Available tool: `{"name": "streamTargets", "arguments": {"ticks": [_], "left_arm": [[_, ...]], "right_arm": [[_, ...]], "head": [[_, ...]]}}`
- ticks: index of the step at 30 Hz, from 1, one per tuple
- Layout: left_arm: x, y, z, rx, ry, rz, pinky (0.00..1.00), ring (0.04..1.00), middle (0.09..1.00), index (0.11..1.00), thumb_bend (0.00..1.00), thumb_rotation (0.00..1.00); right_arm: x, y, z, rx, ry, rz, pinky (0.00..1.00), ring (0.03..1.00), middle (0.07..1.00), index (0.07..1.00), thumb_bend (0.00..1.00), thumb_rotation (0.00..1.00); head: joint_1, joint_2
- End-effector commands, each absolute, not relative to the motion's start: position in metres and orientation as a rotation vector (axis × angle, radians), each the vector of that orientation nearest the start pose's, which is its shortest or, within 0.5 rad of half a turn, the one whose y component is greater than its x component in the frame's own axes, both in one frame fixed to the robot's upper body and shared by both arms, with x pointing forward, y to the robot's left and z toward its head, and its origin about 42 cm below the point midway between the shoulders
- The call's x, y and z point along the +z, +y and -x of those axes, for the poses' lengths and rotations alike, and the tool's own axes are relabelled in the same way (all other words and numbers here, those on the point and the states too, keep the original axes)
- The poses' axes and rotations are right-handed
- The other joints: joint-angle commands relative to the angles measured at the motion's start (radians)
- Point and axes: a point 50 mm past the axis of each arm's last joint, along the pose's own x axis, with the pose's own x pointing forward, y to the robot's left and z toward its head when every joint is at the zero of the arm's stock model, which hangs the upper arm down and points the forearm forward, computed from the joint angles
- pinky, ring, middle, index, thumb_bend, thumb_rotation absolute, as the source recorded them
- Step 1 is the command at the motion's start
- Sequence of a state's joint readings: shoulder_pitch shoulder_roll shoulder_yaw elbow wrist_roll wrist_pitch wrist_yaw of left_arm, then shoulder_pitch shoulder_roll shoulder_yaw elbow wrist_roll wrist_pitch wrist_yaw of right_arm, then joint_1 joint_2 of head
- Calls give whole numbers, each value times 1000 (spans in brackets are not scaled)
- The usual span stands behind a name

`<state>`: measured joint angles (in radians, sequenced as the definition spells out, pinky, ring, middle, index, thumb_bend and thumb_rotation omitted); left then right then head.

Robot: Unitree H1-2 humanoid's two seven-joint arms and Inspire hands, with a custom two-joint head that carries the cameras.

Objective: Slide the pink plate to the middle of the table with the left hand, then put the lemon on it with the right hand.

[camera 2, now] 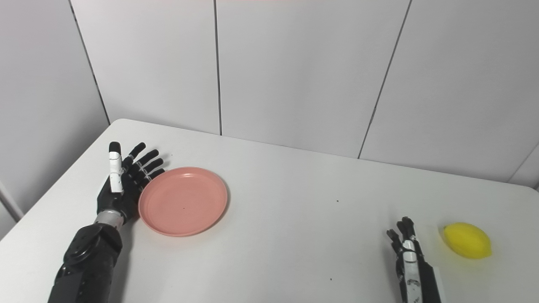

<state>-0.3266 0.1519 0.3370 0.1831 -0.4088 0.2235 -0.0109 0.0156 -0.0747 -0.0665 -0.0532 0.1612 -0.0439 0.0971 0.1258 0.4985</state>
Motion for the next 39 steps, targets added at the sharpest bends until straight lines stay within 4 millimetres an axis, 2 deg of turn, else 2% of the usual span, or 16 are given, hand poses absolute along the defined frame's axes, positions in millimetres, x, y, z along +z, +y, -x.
{"name": "streamTargets", "arguments": {"ticks": [1, 11, 15, 28, 32, 39], "left_arm": [[152, 319, -382, 178, 13, 381, 728, 762, 782, 852, 929, 948], [148, 301, -385, 161, 60, 501, 765, 779, 783, 866, 934, 935], [146, 294, -385, 145, 72, 529, 785, 796, 796, 882, 908, 957], [139, 272, -390, 114, 98, 513, 752, 778, 790, 868, 892, 953], [138, 265, -392, 103, 111, 539, 774, 779, 790, 870, 892, 946], [124, 253, -393, 76, 132, 521, 759, 777, 782, 877, 893, 951]], "right_arm": [[90, -241, -265, 20, -18, -113, 1000, 928, 968, 960, 716, 935], [91, -241, -267, 29, -15, -114, 1000, 933, 974, 963, 724, 936], [91, -240, -266, 30, -14, -113, 1000, 933, 974, 966, 721, 936], [91, -237, -267, 34, -15, -105, 1000, 927, 966, 966, 728, 938], [91, -236, -267, 34, -14, -112, 1000, 921, 962, 959, 732, 928], [93, -234, -266, 41, -17, -113, 1000, 927, 969, 963, 748, 935]], "head": [[-1, 2], [-4, 5], [-6, 7], [-9, 7], [-11, 9], [-22, 14]]}}
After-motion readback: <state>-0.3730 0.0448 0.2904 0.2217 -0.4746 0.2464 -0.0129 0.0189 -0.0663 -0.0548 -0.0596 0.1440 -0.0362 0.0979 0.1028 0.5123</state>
